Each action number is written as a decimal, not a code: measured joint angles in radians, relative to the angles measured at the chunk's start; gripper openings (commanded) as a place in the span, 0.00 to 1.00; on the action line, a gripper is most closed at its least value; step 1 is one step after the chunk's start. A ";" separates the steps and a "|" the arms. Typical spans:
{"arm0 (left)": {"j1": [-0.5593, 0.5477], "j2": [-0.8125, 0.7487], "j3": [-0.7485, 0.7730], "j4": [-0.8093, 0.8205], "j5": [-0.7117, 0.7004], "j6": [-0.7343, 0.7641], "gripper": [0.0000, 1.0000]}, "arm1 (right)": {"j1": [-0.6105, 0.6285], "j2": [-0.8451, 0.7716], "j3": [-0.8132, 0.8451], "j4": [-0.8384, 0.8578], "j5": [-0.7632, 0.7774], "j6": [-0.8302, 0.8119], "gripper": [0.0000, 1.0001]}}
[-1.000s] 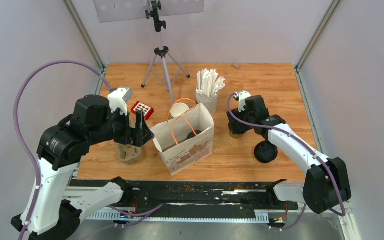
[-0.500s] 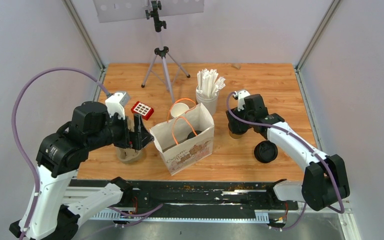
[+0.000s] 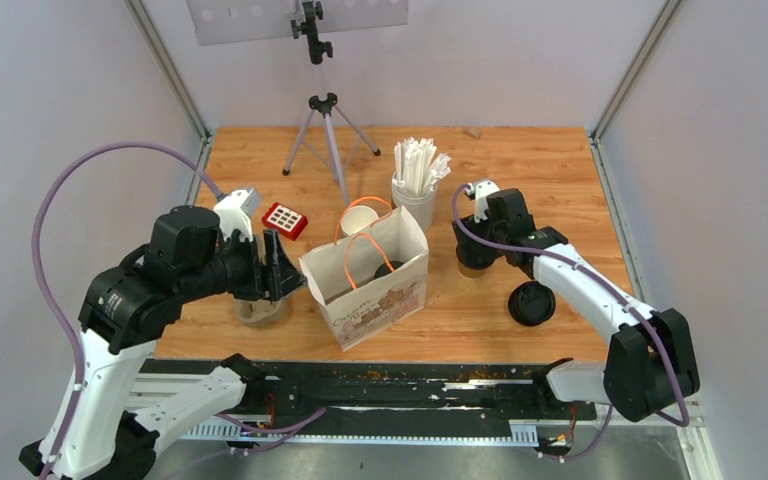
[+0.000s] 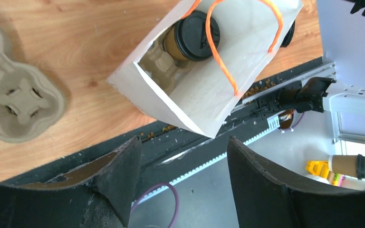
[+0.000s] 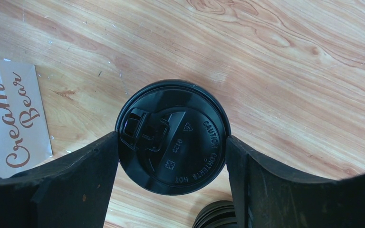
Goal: Pack the takeout coffee
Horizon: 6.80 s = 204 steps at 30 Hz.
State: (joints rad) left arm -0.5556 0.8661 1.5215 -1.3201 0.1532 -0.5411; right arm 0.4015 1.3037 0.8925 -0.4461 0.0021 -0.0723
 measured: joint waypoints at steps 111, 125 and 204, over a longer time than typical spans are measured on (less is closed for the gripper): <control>0.046 0.137 -0.062 0.020 -0.098 0.031 0.45 | 0.780 -0.114 0.738 -0.409 0.252 0.222 0.66; 0.052 0.136 -0.088 0.050 -0.062 0.034 0.36 | 0.796 -0.069 0.716 -0.385 0.323 0.103 0.67; 0.054 0.241 -0.071 0.176 -0.076 0.084 0.43 | 0.839 -0.182 0.425 -0.155 0.154 -0.305 0.72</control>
State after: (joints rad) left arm -0.5014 1.1072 1.4502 -1.1439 0.0769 -0.4572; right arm 1.2404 1.1221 1.3178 -0.6010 0.1562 -0.3771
